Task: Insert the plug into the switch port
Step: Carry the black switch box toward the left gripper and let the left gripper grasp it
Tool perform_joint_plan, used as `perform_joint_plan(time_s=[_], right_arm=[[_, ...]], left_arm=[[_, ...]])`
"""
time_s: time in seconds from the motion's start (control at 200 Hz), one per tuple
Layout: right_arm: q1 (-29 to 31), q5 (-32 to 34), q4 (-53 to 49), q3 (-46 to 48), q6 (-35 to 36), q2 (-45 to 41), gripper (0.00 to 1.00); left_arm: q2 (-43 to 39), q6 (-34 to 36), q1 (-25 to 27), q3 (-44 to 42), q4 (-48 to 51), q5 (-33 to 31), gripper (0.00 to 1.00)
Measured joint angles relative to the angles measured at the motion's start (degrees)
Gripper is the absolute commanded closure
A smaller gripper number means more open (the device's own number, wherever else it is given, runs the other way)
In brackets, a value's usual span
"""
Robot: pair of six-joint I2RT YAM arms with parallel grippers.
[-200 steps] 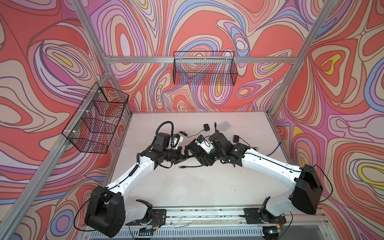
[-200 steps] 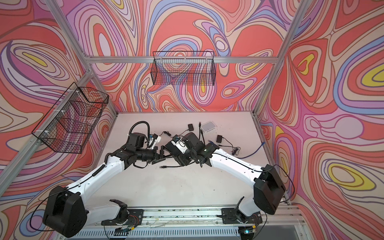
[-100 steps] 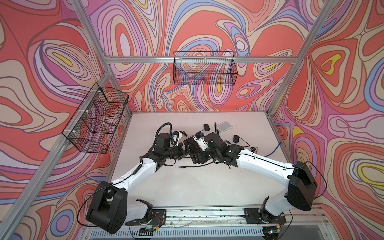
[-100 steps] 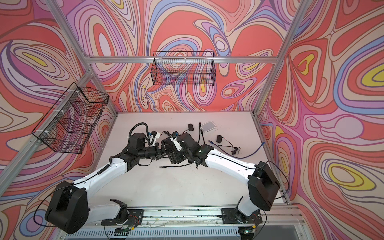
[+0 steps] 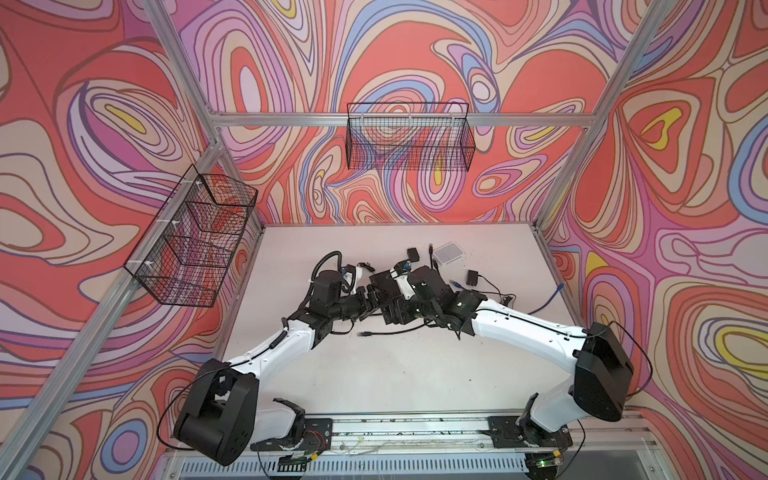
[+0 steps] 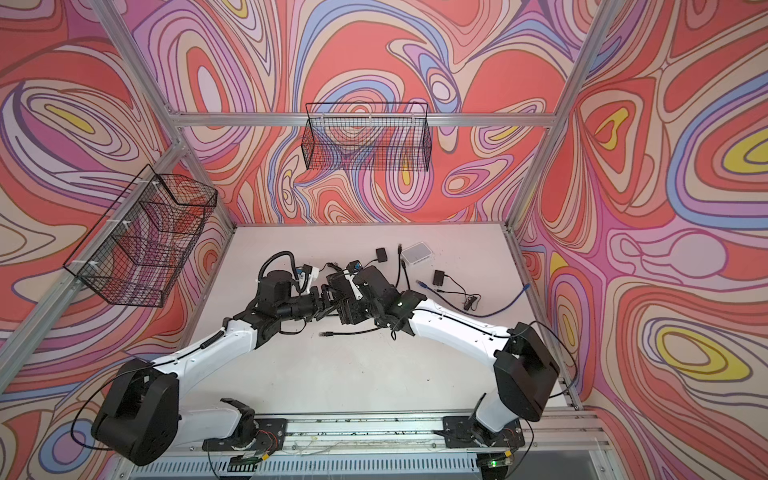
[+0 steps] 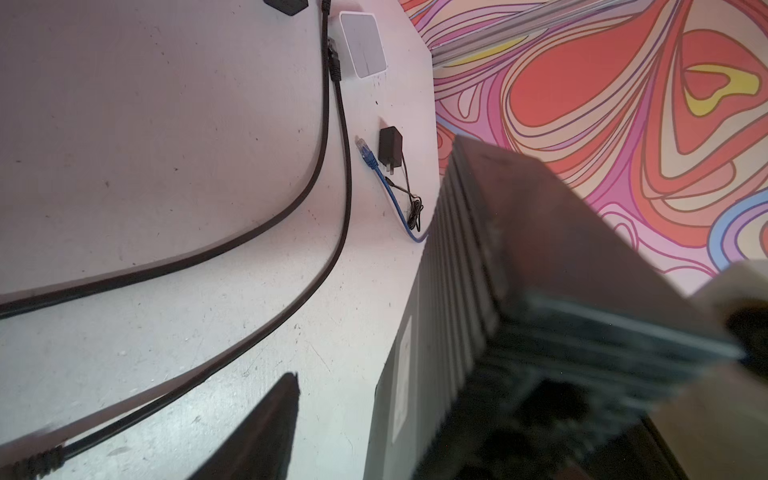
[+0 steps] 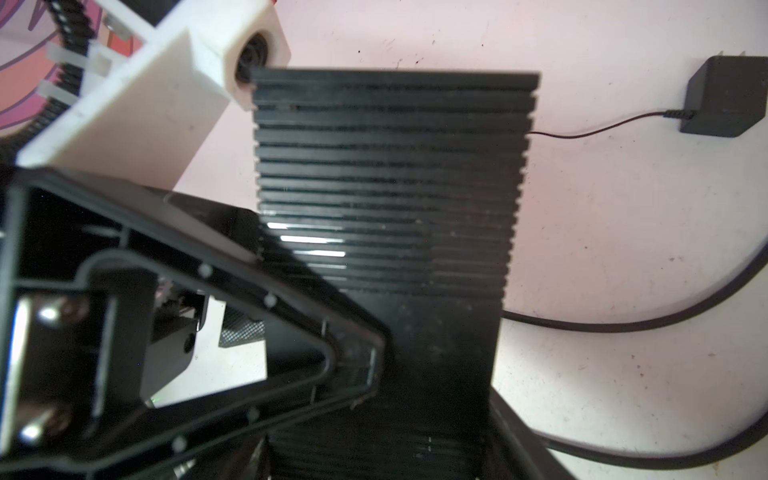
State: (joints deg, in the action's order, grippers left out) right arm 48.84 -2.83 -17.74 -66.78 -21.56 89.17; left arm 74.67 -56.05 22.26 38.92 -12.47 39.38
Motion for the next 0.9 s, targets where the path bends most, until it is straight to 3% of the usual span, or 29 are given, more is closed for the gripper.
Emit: perform_joint_plan(time_s=[0.2, 0.631, 0.741, 0.896], right_arm=[[0.07, -0.68, 1.27, 0.07, -0.63, 0.66, 0.71], [0.39, -2.8, 0.46, 0.04, 0.0, 2.49, 0.68], [0.31, -3.69, -0.07, -0.26, -0.66, 2.58, 0.63], [0.22, -4.46, -0.46, -0.74, -1.14, 3.28, 0.45]], left_arm=[[0.0, -1.2, 0.07, 0.0, -1.55, 0.02, 0.55], [1.07, -0.52, 0.2, 0.04, 1.22, 1.01, 0.71], [1.07, 0.72, 0.17, 0.09, 2.14, 0.85, 0.77], [1.11, 0.85, -0.04, 0.22, 3.19, 0.57, 0.81]])
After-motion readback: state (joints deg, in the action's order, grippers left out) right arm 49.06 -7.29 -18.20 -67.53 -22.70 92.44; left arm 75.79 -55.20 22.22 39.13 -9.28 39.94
